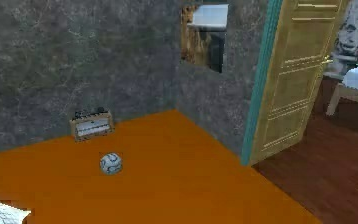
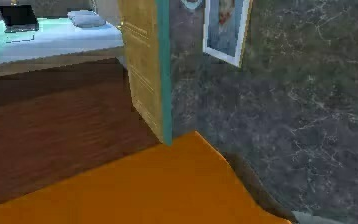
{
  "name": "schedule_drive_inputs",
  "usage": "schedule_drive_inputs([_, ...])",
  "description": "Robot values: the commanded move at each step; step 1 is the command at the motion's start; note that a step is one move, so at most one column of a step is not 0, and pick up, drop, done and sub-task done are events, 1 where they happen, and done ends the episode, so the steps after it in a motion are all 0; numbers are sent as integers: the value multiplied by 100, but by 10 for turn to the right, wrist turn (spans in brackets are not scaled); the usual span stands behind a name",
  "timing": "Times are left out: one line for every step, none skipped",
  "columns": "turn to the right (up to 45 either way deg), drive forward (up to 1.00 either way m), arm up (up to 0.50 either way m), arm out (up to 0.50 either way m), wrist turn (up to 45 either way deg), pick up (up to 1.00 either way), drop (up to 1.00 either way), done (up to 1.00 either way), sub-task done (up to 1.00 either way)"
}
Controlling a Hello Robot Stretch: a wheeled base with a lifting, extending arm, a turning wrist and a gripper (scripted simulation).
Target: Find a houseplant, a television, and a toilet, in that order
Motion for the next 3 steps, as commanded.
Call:
schedule_drive_inputs([450, 0, 0, 0, 0, 0, 0, 0, 0])
schedule_drive_inputs([0, 100, 0, 0, 0, 0, 0, 0, 0])
schedule_drive_inputs([30, 0, 0, 0, 0, 0, 0, 0, 0])
